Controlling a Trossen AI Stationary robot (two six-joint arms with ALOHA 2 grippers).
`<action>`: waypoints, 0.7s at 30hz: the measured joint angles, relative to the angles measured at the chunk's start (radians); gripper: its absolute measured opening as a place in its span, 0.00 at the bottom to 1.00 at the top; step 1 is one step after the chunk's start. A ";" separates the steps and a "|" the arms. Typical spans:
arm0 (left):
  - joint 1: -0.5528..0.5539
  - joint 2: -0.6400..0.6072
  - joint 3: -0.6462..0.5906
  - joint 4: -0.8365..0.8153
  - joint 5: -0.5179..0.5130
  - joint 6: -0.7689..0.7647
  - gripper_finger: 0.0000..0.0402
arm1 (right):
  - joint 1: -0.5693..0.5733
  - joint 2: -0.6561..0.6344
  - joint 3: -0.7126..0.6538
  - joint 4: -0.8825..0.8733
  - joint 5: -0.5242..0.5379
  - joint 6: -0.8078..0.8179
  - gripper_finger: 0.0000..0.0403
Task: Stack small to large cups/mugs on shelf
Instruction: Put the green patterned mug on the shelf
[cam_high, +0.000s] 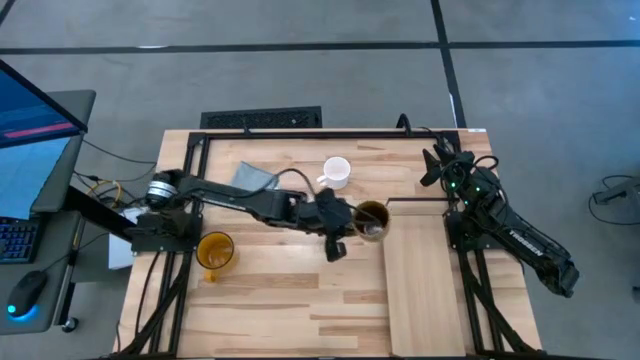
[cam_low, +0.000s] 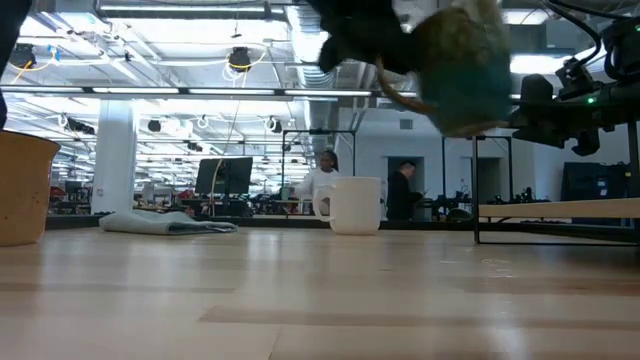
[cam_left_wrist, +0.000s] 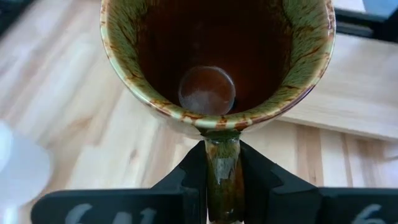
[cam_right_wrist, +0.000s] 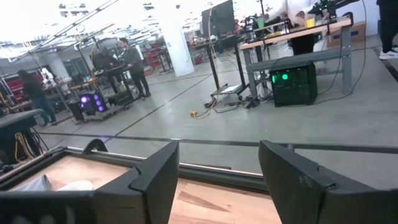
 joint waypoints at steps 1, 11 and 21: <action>0.000 0.035 0.040 -0.018 0.008 0.018 0.10 | -0.001 0.000 0.000 0.000 0.000 0.000 0.61; 0.000 0.306 0.494 -0.226 0.100 0.137 0.10 | -0.001 0.029 0.000 0.000 0.001 0.000 0.61; 0.031 0.484 0.726 -0.305 0.194 0.137 0.10 | -0.001 0.031 0.000 0.000 0.000 0.000 0.61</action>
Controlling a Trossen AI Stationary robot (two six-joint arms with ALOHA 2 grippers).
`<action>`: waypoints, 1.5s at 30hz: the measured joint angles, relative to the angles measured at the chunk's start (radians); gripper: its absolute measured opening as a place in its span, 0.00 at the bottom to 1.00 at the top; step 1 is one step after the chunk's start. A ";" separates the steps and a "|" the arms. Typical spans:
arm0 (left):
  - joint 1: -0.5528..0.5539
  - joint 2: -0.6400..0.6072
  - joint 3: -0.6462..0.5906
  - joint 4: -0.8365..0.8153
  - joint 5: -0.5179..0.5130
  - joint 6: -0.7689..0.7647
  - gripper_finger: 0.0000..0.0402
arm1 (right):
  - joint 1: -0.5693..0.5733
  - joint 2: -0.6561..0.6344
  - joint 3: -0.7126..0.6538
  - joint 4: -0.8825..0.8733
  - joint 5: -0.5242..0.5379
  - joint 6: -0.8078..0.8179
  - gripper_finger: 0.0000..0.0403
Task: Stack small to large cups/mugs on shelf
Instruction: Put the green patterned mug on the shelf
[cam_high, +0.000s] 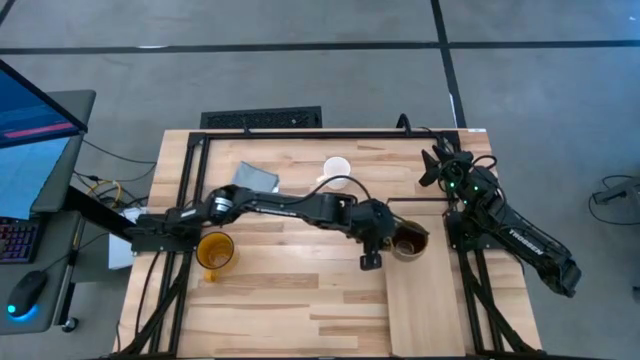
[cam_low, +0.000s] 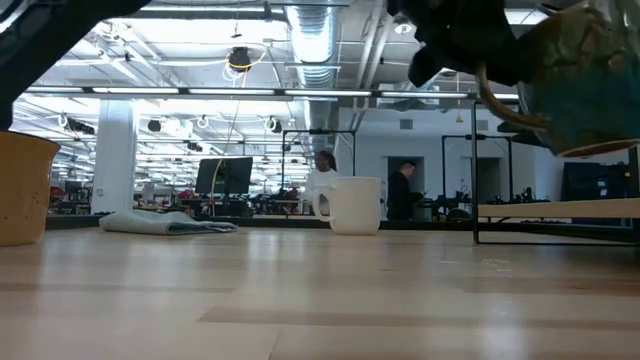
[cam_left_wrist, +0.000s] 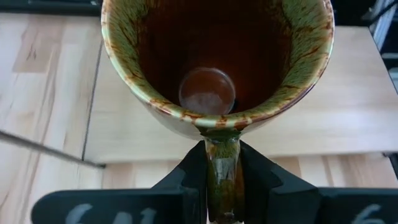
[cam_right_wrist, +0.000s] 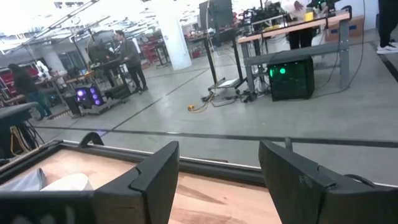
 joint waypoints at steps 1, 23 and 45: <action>0.003 0.005 0.009 0.001 0.003 -0.002 0.10 | 0.001 0.001 0.000 0.000 0.000 0.000 0.61; 0.030 0.021 0.003 0.070 0.010 -0.007 0.10 | 0.001 0.012 0.000 0.000 0.000 0.000 0.61; 0.017 0.065 0.004 0.171 0.052 -0.047 0.10 | 0.002 0.034 0.000 -0.001 -0.003 0.000 0.61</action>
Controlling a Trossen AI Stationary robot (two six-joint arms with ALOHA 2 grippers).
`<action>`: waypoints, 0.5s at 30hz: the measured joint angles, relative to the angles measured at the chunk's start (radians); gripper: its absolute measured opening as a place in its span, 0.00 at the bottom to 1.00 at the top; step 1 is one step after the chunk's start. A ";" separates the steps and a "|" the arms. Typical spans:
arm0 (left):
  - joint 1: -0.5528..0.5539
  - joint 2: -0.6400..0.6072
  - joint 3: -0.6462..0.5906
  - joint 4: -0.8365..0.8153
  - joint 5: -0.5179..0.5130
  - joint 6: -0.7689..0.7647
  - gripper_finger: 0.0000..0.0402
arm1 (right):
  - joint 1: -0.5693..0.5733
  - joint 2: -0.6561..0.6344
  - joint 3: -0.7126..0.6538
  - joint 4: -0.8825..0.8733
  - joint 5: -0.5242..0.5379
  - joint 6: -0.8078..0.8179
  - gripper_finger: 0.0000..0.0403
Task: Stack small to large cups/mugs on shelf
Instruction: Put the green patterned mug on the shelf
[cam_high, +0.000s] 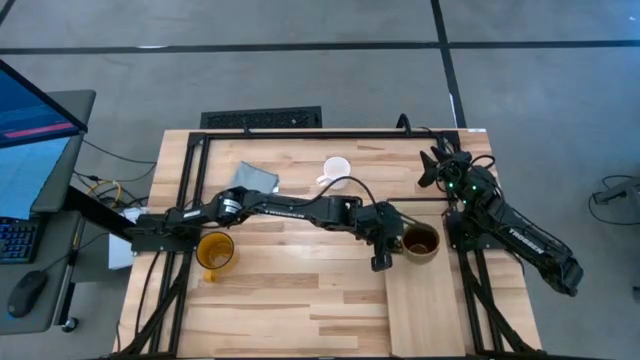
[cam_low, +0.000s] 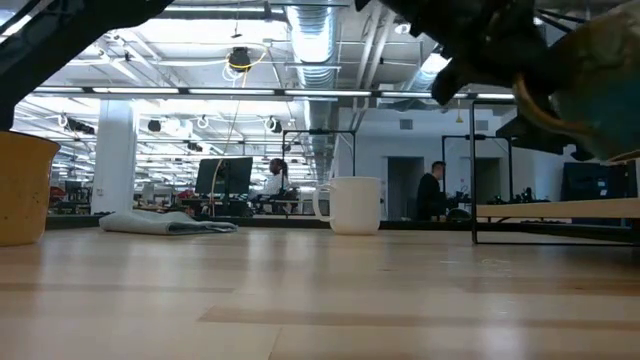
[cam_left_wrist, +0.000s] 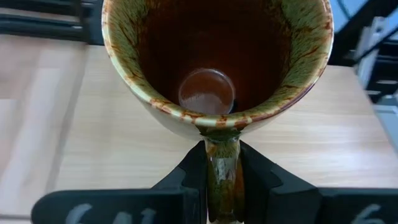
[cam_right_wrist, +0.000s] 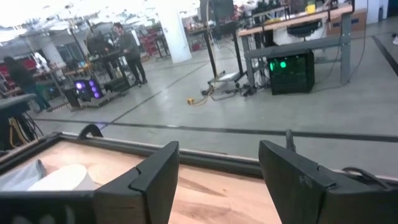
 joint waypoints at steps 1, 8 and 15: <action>0.003 -0.001 0.000 -0.003 -0.001 0.000 0.10 | 0.000 0.001 0.000 0.000 0.000 0.000 0.61; 0.016 0.020 0.000 -0.045 -0.028 0.005 0.10 | 0.000 0.000 0.000 0.000 0.001 0.000 0.61; 0.012 0.019 0.001 -0.044 -0.072 0.026 0.10 | 0.000 0.000 0.000 0.000 0.001 0.000 0.61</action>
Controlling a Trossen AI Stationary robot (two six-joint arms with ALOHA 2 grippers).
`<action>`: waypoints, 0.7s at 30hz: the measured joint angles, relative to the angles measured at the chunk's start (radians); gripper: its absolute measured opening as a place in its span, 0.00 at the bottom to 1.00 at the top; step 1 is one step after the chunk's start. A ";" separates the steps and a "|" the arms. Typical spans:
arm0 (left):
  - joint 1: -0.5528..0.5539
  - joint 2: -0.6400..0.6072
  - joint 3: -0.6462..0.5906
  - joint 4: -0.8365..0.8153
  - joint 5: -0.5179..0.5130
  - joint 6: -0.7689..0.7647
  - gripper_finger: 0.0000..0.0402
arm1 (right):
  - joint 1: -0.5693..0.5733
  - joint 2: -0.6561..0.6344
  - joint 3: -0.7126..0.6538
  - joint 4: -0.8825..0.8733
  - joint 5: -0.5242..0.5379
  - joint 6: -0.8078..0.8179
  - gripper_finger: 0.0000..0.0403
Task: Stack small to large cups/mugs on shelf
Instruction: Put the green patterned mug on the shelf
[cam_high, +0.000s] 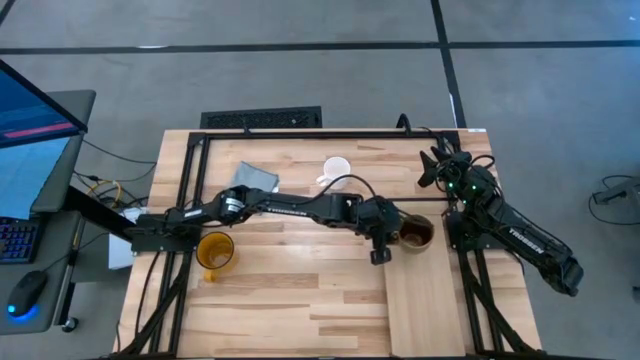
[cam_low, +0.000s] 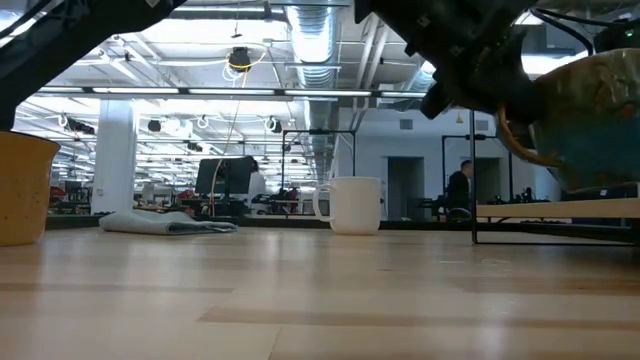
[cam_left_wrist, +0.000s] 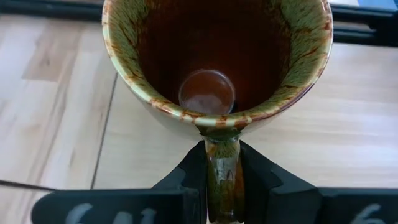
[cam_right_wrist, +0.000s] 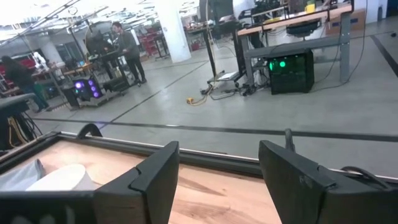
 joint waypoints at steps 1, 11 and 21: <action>-0.001 0.001 0.000 -0.006 0.002 -0.003 0.10 | 0.000 0.000 0.000 0.000 0.000 0.000 0.61; -0.005 0.038 0.002 0.009 0.022 -0.035 0.10 | 0.000 0.013 0.000 0.000 0.001 0.000 0.61; -0.005 0.039 0.002 0.016 0.034 -0.046 0.21 | -0.001 0.013 0.000 0.000 0.001 -0.001 0.61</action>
